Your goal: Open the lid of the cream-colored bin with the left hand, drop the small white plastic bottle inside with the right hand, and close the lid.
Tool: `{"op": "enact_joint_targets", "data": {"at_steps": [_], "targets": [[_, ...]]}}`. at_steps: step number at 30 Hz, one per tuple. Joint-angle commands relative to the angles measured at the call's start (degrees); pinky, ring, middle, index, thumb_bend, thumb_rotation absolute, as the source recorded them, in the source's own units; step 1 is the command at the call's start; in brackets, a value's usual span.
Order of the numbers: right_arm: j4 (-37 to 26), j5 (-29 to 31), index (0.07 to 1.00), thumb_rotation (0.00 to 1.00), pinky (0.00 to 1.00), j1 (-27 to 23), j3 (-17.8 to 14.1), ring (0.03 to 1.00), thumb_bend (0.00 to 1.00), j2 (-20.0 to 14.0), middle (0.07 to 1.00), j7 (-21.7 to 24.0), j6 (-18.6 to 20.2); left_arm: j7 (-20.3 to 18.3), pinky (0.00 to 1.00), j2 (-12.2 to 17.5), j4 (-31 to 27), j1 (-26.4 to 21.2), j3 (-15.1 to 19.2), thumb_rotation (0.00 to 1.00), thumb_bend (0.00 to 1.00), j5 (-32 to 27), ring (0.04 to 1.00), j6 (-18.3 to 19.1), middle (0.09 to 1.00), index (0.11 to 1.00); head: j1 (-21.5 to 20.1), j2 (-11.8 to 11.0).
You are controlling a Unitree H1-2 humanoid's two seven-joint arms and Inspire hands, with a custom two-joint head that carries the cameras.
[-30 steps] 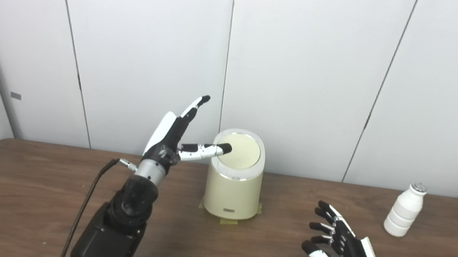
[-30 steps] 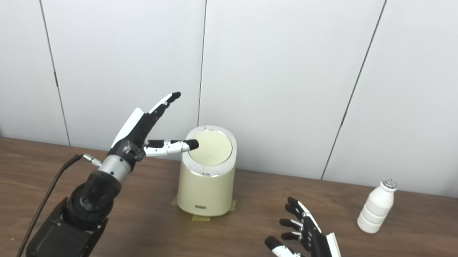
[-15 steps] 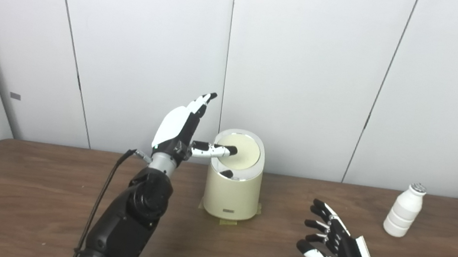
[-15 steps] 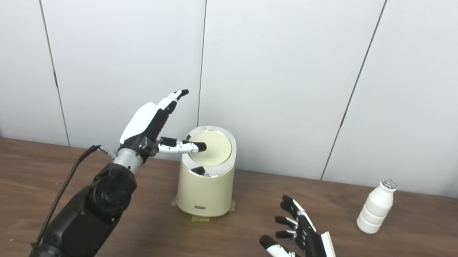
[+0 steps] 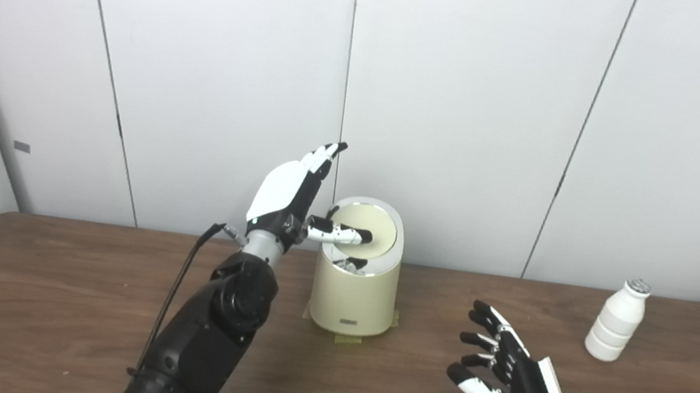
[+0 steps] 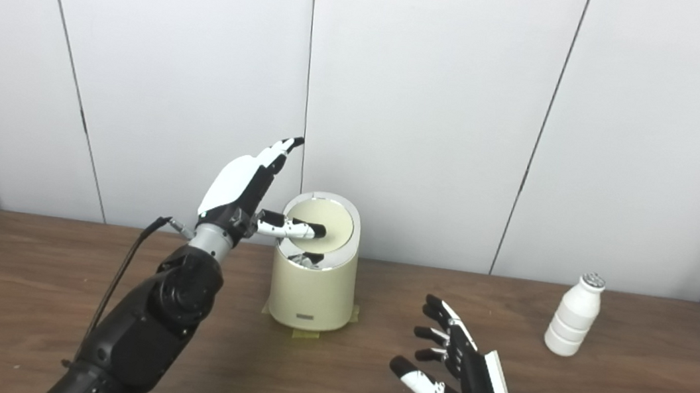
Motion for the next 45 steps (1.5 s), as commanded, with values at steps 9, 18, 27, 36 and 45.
{"op": "enact_joint_targets", "data": {"at_steps": [9,18,27,36,45], "targets": [[-2.9,-0.7,0.872,0.59,0.61,-1.7,0.3,0.758,0.69,0.3,0.864,-0.9,-1.1,2.1,1.00,0.3,1.7,-4.6,-1.7,0.21,0.97,3.3,1.000,-0.2,1.000,1.000,-0.7,0.3],[-3.1,-0.6,0.870,0.59,0.61,-1.6,0.3,0.752,0.69,0.4,0.865,-0.8,-1.0,5.2,1.00,0.9,4.2,-4.5,-4.5,0.13,0.90,8.5,1.000,0.5,1.000,1.000,-0.8,0.4],[-3.7,-0.4,0.872,0.59,0.60,-1.5,0.3,0.749,0.70,0.3,0.863,-0.6,-0.8,5.4,0.97,2.1,5.5,-4.0,-6.5,0.04,0.87,10.9,1.000,2.2,1.000,1.000,-0.8,0.9],[-3.8,-0.6,0.867,0.58,0.61,-1.4,0.3,0.750,0.70,0.3,0.861,-0.7,-0.5,2.1,0.95,4.9,5.0,-3.6,-11.6,0.05,0.90,15.9,1.000,4.9,1.000,1.000,-0.5,1.1],[-3.6,-0.6,0.865,0.58,0.61,-1.4,0.4,0.747,0.71,0.1,0.861,-0.5,-0.6,2.0,0.96,4.8,0.9,-2.1,-7.6,0.10,0.87,9.4,1.000,2.9,1.000,1.000,-0.4,0.9]]}}
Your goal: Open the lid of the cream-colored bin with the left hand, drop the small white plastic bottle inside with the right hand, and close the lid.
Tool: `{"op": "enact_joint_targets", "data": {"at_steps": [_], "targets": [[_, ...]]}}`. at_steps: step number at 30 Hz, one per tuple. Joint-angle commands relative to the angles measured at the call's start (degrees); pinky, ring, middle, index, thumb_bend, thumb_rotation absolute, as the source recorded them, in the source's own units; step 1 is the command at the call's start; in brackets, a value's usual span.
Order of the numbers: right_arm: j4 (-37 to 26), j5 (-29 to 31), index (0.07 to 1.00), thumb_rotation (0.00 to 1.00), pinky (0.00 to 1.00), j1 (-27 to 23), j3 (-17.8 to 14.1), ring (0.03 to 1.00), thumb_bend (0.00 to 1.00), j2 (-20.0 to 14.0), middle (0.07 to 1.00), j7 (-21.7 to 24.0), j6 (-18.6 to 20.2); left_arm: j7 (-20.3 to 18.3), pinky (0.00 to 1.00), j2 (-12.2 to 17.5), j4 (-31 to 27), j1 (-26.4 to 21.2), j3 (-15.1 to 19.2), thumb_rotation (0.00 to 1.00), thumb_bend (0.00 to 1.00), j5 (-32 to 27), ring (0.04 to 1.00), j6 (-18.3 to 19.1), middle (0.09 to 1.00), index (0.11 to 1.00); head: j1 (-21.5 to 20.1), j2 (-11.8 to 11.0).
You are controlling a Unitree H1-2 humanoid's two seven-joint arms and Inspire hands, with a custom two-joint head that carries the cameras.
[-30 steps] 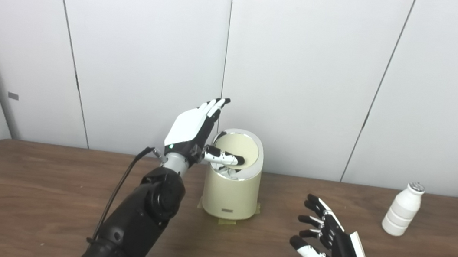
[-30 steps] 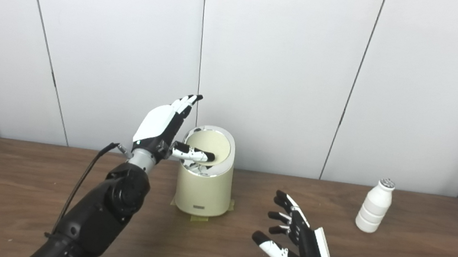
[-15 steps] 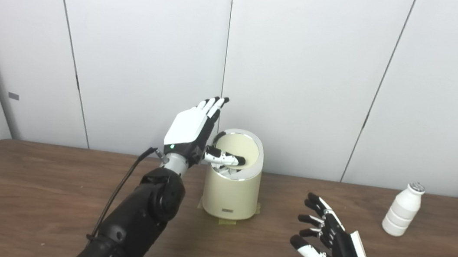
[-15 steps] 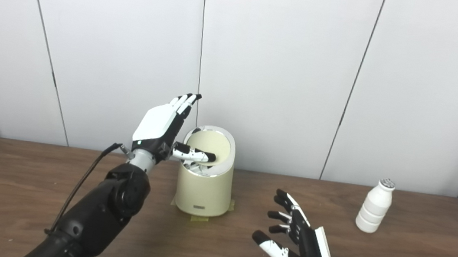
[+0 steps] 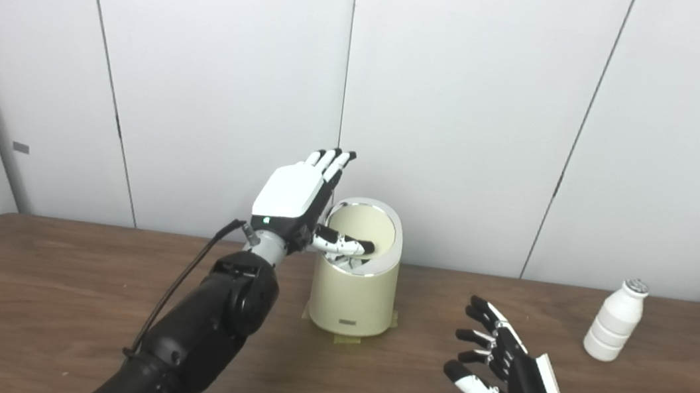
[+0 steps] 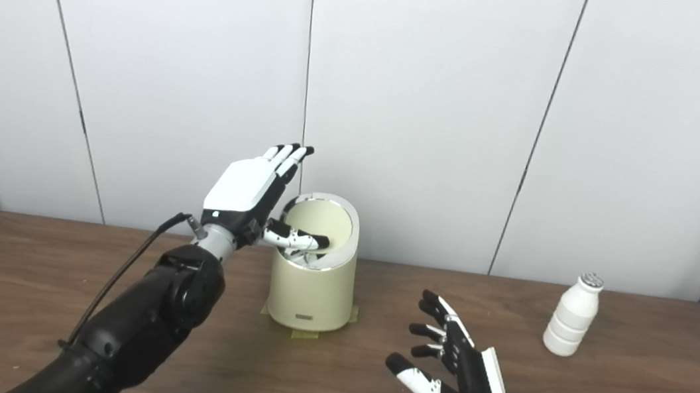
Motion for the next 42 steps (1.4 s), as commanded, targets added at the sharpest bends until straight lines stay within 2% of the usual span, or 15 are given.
{"op": "enact_joint_targets", "data": {"at_steps": [1,3,4,7,9,12,14,17,20,22,25,28,34,37,42], "targets": [[-2.1,-0.1,0.864,0.59,0.61,-1.7,0.1,0.744,0.72,-0.2,0.858,-0.3,-0.8,0.2,0.96,0.4,-1.8,-0.4,2.9,0.15,0.87,-3.1,1.000,-2.0,1.000,1.000,-0.1,0.0],[-2.2,-0.1,0.862,0.59,0.61,-1.6,0.2,0.742,0.72,-0.2,0.855,-0.2,-0.7,0.3,0.97,-0.4,-2.7,-0.3,5.3,0.19,0.88,-6.2,1.000,-3.8,1.000,1.000,0.0,-0.1],[-2.2,0.0,0.859,0.59,0.61,-1.6,0.2,0.743,0.73,-0.1,0.852,-0.2,-0.8,0.3,0.94,-0.9,-3.2,-0.3,6.6,0.26,0.90,-8.0,1.000,-4.5,1.000,1.000,0.0,-0.1],[-2.1,-0.4,0.858,0.60,0.60,-1.6,0.3,0.739,0.72,-0.2,0.851,-0.3,-1.1,-0.2,0.87,-2.4,-5.4,0.2,9.9,0.31,0.90,-12.5,1.000,-6.1,1.000,1.000,0.0,-0.1],[-2.1,-0.6,0.859,0.59,0.61,-1.6,0.4,0.740,0.72,-0.4,0.851,-0.3,-1.1,-0.9,0.87,-2.9,-6.8,0.6,11.0,0.31,0.88,-14.5,1.000,-7.0,1.000,1.000,0.2,-0.1],[-2.1,-0.5,0.858,0.60,0.61,-1.6,0.2,0.742,0.72,-0.5,0.851,-0.2,-0.9,-2.7,0.93,-2.5,-8.8,1.2,11.4,0.30,0.89,-15.9,1.000,-8.2,1.000,1.000,0.2,0.0],[-2.0,-0.2,0.859,0.60,0.61,-1.5,0.2,0.744,0.72,-0.6,0.852,-0.1,-1.0,-3.7,0.89,-2.5,-10.2,1.7,12.2,0.31,0.90,-17.9,1.000,-9.0,1.000,1.000,0.2,0.0],[-2.3,0.3,0.864,0.60,0.61,-1.4,0.0,0.748,0.72,-0.6,0.855,0.2,-0.6,-6.4,0.88,-3.8,-13.5,3.1,15.6,0.31,0.88,-24.7,0.986,-7.8,0.998,1.000,0.1,0.1],[-2.4,0.5,0.865,0.58,0.62,-1.4,-0.1,0.753,0.70,-0.8,0.859,0.2,-0.7,-9.1,0.82,-4.7,-18.5,5.7,18.6,0.33,0.83,-29.9,0.915,-3.9,0.931,0.967,0.2,0.2],[-2.2,0.7,0.864,0.58,0.61,-1.4,-0.2,0.755,0.69,-1.0,0.860,0.1,-0.9,-10.3,0.78,-4.3,-21.8,8.0,19.2,0.33,0.80,-30.7,0.879,-2.2,0.897,0.941,0.2,0.3],[-1.7,1.3,0.870,0.58,0.62,-1.6,-0.7,0.761,0.68,-1.4,0.866,0.1,-1.4,-11.7,0.73,-3.6,-26.3,11.5,19.5,0.27,0.78,-31.2,0.837,-0.6,0.865,0.910,0.3,0.5],[-1.6,1.4,0.872,0.59,0.61,-1.7,-1.0,0.758,0.69,-1.7,0.867,0.2,-1.6,-12.3,0.69,-4.3,-29.4,14.8,21.0,0.25,0.78,-34.3,0.811,0.1,0.847,0.899,0.4,0.5],[-1.2,1.3,0.869,0.59,0.62,-1.7,-1.0,0.751,0.72,-2.1,0.863,0.0,-2.0,-10.0,0.59,-5.5,-33.5,21.0,23.4,0.29,0.83,-34.7,0.693,0.2,0.762,0.853,0.5,0.6],[-1.2,1.4,0.868,0.59,0.62,-1.7,-1.0,0.751,0.70,-2.2,0.862,0.1,-2.0,-8.8,0.61,-5.6,-34.8,23.8,24.1,0.31,0.82,-34.0,0.674,-0.1,0.733,0.827,0.7,0.7],[-1.4,1.4,0.865,0.58,0.62,-1.6,-1.0,0.748,0.70,-2.3,0.859,0.1,-1.6,-8.3,0.64,-5.5,-35.2,27.2,25.3,0.33,0.80,-35.1,0.694,-2.6,0.747,0.849,0.8,0.7]]}}
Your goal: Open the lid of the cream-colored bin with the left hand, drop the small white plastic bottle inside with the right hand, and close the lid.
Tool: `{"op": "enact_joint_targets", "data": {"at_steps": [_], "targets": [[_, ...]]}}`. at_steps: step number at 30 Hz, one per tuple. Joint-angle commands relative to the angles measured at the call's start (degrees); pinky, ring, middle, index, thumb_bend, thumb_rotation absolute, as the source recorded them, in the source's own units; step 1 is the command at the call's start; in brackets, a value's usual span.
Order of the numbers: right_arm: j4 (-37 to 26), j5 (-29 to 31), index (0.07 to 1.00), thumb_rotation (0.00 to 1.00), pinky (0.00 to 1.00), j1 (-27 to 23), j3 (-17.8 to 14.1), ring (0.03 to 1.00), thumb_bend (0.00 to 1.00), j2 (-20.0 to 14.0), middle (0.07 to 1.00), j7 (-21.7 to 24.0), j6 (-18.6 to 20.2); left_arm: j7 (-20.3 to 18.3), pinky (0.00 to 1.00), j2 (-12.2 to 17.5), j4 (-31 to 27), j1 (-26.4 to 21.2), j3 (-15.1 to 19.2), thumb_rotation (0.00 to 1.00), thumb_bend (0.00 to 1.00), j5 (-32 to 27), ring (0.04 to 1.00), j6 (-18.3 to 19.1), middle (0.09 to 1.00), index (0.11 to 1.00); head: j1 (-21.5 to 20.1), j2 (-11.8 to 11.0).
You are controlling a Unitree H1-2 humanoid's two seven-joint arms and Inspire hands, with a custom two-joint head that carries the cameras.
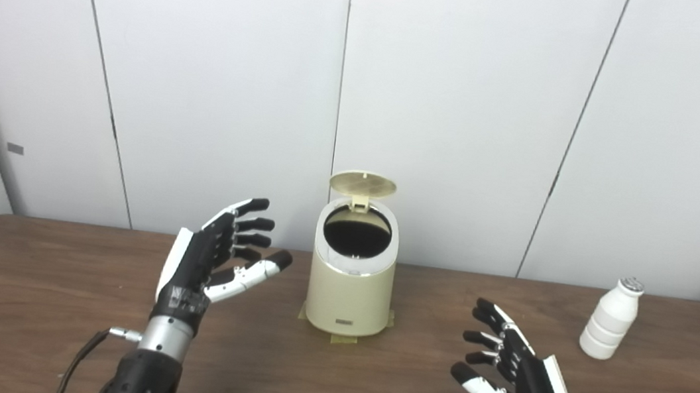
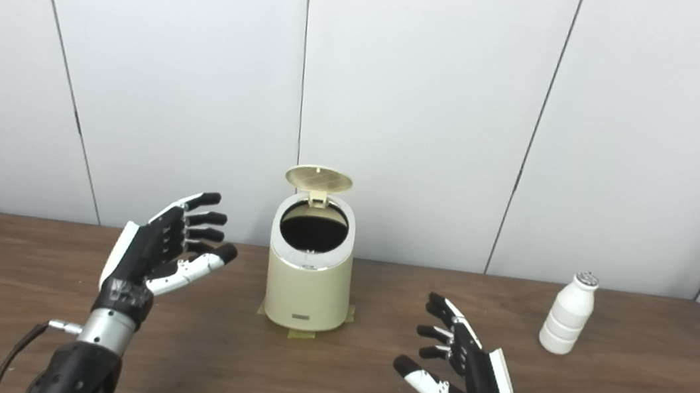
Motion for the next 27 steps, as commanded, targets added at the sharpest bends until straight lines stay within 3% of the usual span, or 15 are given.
{"op": "enact_joint_targets", "data": {"at_steps": [1,9,12,16,18,24,27], "targets": [[-1.7,0.6,0.866,0.58,0.62,-1.8,-0.3,0.750,0.71,-0.5,0.860,-0.1,-1.5,0.7,0.64,0.3,-1.9,-0.8,0.9,0.32,0.79,-0.6,0.694,-3.2,0.751,0.851,0.2,-0.1],[-1.3,2.7,0.871,0.55,0.62,-2.1,-1.0,0.760,0.72,-0.6,0.866,0.2,-1.5,-0.4,0.60,0.5,-1.0,3.6,1.2,0.30,0.79,-2.2,0.686,-4.8,0.763,0.850,0.1,-0.4],[-1.0,5.2,0.878,0.45,0.63,-2.8,-2.3,0.763,0.73,-1.2,0.868,0.5,-1.8,-1.2,0.58,0.6,-0.4,4.9,1.0,0.27,0.79,-3.0,0.681,-5.3,0.764,0.849,-0.1,-0.5],[-0.1,5.7,0.866,0.37,0.64,-5.1,-5.1,0.763,0.77,-4.3,0.860,-0.1,-4.7,-2.2,0.62,0.9,0.7,5.9,1.2,0.24,0.79,-4.3,0.714,-6.9,0.786,0.856,-6.7,-1.1],[-1.8,4.7,0.828,0.32,0.61,-6.6,-6.8,0.725,0.73,-4.5,0.825,-2.1,-6.2,-2.6,0.65,1.4,1.7,6.1,1.6,0.23,0.79,-5.0,0.725,-7.7,0.786,0.854,-9.6,-1.5],[-7.0,-2.4,0.774,0.07,0.55,-9.1,-11.2,0.666,0.62,-5.6,0.769,-9.4,-5.2,-3.7,0.73,3.3,5.0,5.9,2.9,0.23,0.75,-6.5,0.770,-10.7,0.815,0.874,-17.7,-3.4],[-8.4,-4.1,0.762,0.09,0.52,-9.6,-13.2,0.659,0.61,-6.2,0.752,-11.5,-4.5,-3.9,0.76,4.0,6.2,5.6,3.3,0.22,0.71,-6.7,0.778,-11.5,0.818,0.876,-19.9,-3.9]]}}
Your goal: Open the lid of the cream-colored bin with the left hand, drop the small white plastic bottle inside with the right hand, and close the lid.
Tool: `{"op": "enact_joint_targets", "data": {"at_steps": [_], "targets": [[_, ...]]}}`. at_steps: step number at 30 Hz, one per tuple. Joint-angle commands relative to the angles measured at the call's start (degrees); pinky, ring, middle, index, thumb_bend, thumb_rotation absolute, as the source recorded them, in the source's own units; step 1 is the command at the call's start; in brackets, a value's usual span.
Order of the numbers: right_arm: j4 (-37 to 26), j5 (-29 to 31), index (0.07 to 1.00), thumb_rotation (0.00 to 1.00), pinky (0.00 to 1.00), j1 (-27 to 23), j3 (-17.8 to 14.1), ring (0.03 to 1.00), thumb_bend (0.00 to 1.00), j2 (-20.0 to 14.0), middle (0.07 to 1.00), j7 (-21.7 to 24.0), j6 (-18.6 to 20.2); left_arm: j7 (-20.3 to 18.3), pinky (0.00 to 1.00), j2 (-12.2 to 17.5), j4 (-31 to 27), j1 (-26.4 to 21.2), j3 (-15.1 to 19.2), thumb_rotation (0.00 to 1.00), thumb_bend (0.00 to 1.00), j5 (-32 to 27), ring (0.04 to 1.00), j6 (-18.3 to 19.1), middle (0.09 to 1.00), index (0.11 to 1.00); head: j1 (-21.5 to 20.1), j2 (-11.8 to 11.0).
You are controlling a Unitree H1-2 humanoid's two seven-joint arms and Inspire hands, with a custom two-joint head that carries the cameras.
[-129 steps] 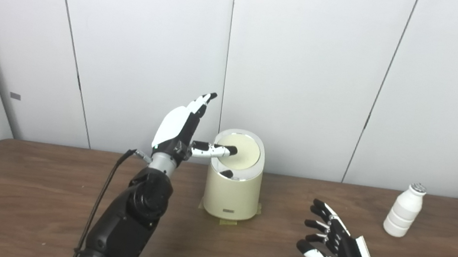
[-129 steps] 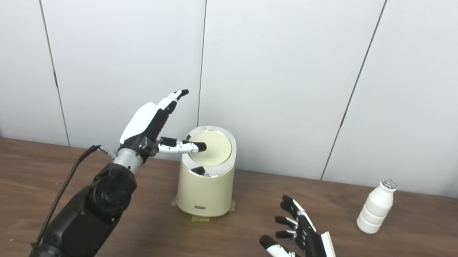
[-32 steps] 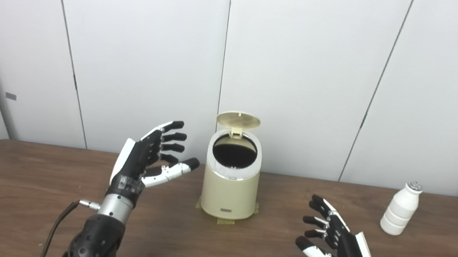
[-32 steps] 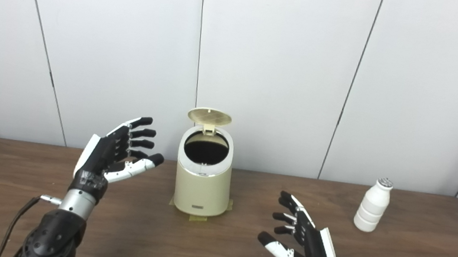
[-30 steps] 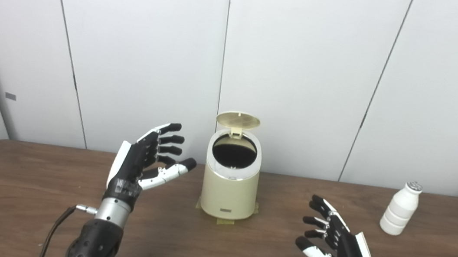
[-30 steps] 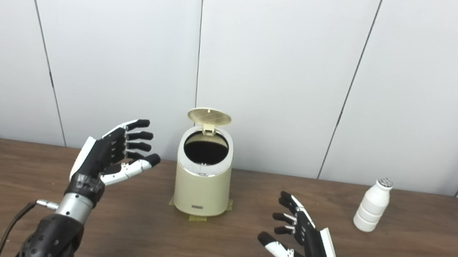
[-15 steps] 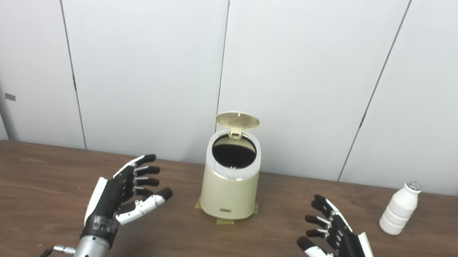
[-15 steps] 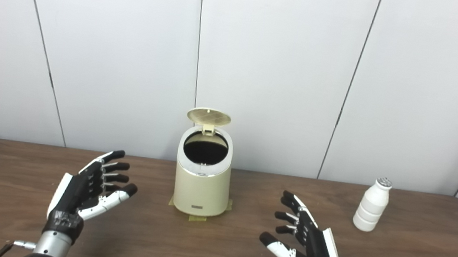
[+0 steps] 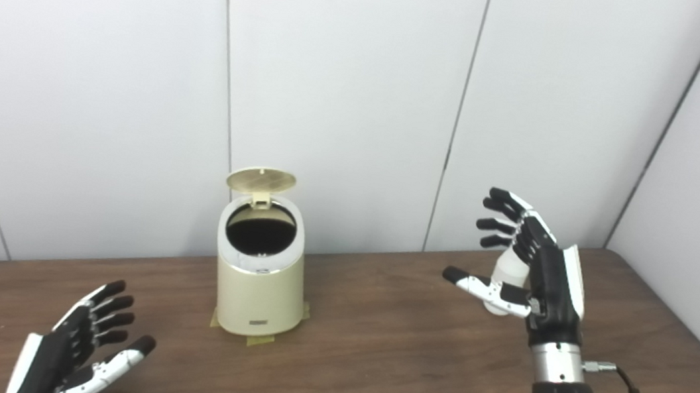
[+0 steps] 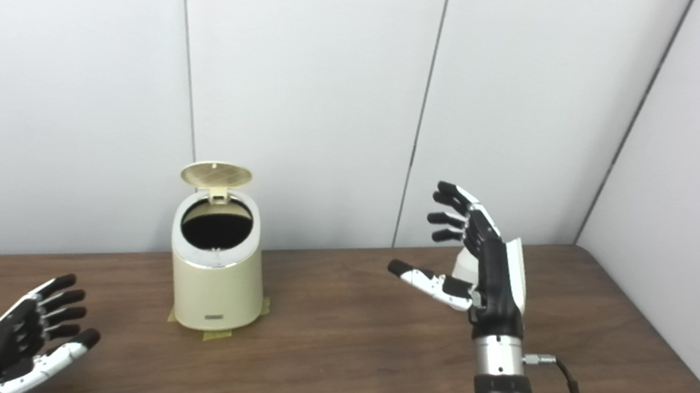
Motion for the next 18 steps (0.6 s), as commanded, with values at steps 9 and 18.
{"op": "enact_joint_targets", "data": {"at_steps": [9,18], "targets": [[-2.5,-0.3,0.749,0.11,0.56,-2.7,-9.4,0.681,0.64,-3.7,0.739,-7.4,-1.1,0.3,0.78,1.9,0.3,-3.1,1.4,0.23,0.71,-0.6,0.776,-0.7,0.801,0.852,-4.4,-1.6],[0.8,1.0,0.906,0.18,0.72,-1.3,-8.6,0.842,0.79,-7.3,0.884,-3.5,8.3,-0.2,0.78,2.2,-2.0,-3.3,1.6,0.17,0.69,-1.8,0.779,1.3,0.796,0.851,-5.4,-1.5]]}}
